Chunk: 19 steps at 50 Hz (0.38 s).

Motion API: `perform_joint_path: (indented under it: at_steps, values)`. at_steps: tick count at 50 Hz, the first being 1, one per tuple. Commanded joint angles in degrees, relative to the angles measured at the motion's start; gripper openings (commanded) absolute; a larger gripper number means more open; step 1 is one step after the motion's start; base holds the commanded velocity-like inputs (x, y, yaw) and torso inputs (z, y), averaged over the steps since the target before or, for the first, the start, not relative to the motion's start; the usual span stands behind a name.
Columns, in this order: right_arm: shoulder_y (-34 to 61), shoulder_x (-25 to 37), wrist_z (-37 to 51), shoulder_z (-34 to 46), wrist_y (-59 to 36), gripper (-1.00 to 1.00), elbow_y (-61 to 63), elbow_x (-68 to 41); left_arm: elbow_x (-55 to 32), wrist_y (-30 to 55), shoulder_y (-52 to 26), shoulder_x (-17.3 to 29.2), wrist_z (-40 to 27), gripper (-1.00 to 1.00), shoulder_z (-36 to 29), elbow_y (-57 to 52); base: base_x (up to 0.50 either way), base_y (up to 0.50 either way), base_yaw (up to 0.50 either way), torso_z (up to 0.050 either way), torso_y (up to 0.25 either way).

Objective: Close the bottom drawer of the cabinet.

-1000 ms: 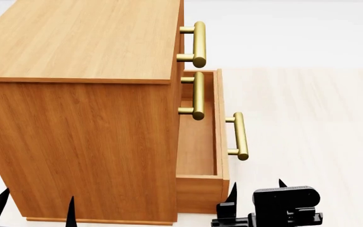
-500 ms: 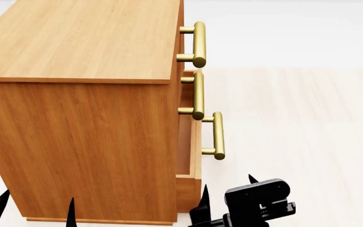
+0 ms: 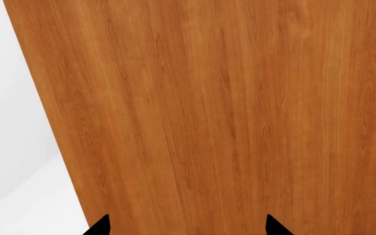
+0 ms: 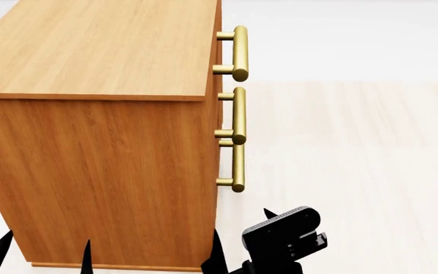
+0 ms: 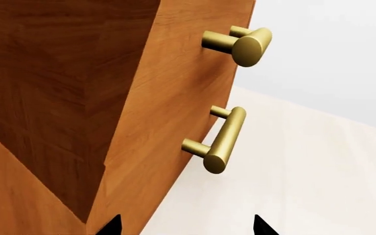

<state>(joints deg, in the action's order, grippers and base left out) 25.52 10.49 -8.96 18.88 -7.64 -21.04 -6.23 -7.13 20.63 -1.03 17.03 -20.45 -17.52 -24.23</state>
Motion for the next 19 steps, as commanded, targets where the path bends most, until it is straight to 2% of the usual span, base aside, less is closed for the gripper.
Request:
perform_joint_path:
  at_steps: [1,9,19]
  values:
    - [0.2,-1.7,-4.9,0.7,-3.1,1.0,5.5,-2.9,-1.3,-0.5,0.2,-1.3,1.7,1.0,1.9,-0.1,0.0,0.0,0.0,0.0,0.0]
    - [0.8,-1.6,-4.9,0.7,-3.0,1.0,5.5,-3.4,-1.5,-0.5,0.2,-1.1,1.5,1.0,1.9,-0.1,0.0,0.0,0.0,0.0,0.0]
    - [0.9,-2.1,3.0,-3.2,8.0,1.0,-3.4,-1.1,0.4,-6.2,0.1,-0.5,1.0,1.0,2.1,3.4,0.0,0.0,0.0,0.0,0.001]
